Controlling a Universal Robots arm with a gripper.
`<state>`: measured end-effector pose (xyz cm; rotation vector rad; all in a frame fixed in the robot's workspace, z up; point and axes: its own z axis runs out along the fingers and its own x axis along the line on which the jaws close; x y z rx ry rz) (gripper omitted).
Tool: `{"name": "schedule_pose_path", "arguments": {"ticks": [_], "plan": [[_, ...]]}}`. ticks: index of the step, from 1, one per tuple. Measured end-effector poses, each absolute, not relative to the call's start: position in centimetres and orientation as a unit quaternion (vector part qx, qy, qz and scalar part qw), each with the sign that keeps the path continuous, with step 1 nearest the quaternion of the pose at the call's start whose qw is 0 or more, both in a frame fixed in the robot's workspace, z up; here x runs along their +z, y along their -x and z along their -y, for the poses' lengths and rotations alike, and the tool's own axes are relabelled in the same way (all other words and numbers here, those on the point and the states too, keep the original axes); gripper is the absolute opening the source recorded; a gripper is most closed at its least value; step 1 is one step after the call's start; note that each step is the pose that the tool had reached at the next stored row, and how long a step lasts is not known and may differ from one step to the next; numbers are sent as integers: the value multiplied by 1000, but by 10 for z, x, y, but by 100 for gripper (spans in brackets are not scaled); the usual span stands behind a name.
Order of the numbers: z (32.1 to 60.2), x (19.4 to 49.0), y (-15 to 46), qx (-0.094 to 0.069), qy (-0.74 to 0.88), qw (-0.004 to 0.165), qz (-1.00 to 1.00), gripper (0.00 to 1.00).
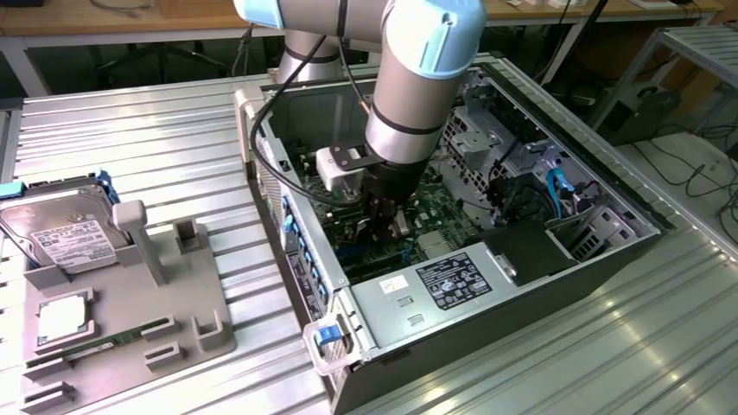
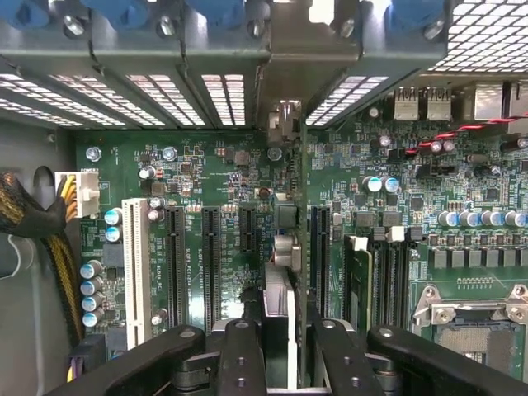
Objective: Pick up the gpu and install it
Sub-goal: 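Insert the gpu into the slot, then press down on the gpu until it lock into place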
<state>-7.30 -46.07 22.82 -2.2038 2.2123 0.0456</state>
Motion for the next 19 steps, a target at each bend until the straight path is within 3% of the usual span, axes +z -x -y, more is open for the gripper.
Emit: {"name": "schedule_pose_path", "arguments": {"ticks": [19], "plan": [[460, 221, 77, 16, 706, 13, -708, 28]]}}
